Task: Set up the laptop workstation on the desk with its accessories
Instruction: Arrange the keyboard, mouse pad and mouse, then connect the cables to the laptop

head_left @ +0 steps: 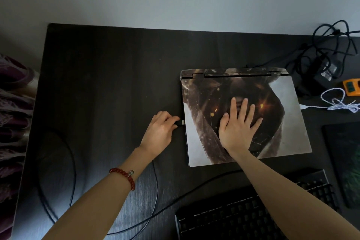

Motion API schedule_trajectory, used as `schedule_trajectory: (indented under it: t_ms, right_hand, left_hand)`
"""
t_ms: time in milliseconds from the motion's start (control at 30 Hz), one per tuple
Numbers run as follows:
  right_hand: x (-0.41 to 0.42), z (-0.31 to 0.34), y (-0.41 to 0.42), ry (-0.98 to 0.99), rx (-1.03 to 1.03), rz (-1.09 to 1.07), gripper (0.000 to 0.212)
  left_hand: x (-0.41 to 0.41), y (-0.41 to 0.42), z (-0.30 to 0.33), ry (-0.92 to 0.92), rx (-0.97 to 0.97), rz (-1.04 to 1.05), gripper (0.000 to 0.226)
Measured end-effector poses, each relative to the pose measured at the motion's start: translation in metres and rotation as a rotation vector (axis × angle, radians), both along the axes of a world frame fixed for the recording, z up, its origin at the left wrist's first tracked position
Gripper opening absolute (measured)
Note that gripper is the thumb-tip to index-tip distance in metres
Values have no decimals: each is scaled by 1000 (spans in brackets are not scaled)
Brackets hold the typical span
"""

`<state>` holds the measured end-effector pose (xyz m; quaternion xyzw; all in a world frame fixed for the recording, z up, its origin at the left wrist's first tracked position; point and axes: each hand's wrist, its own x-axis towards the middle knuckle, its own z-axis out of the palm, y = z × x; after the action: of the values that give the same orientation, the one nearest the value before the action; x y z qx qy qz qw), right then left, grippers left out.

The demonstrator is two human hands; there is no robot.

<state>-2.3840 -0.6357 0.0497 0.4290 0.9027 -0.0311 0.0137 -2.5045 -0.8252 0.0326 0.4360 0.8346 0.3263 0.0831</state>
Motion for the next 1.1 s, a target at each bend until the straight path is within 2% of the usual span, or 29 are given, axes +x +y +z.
schedule_trajectory:
  t_ms: [267,633,800,967,1100]
  right_hand:
    - [0,1,-1,-9,-12,-1,60]
    - [1,1,0,-13,-32,1,58]
    - [1,2,2,-17,-48,16,58]
    - [2,6,1,-41,-66,16,58]
    - [2,14,6,-105,-202,35,54]
  left_hand:
    - [-4,2,-1,21,18,-35,26]
    - [0,4,-5,-13,93,17,26]
    - [-1,1,-7,47,61,23,22]
    - [26,4,0,60,-137,261,30]
    - [42,-5,11,29,-356,168,57]
